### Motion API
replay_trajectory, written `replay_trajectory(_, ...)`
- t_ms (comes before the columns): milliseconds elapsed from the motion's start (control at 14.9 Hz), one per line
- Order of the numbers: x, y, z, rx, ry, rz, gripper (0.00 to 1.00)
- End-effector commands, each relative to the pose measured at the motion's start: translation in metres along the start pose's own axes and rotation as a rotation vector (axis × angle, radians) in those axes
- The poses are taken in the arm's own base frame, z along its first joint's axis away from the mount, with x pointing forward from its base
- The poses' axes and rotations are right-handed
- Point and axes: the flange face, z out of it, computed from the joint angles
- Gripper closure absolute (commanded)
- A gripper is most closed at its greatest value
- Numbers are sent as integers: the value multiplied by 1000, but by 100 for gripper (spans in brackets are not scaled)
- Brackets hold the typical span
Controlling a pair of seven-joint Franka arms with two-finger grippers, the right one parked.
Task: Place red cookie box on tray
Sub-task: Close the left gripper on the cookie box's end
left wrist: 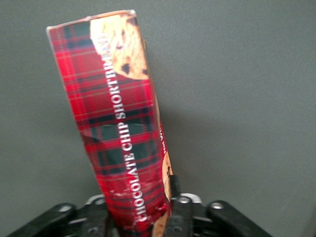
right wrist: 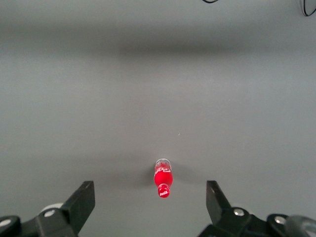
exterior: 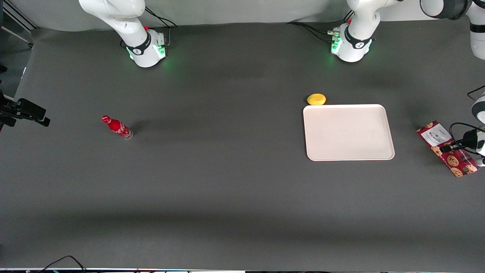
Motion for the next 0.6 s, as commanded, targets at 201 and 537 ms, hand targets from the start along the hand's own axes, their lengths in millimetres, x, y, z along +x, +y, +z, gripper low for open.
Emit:
replay_trajectory(201,3,-1,-9,-1,2,88,100)
replay_trajectory(537,15,10,-100,-22,1,213,100)
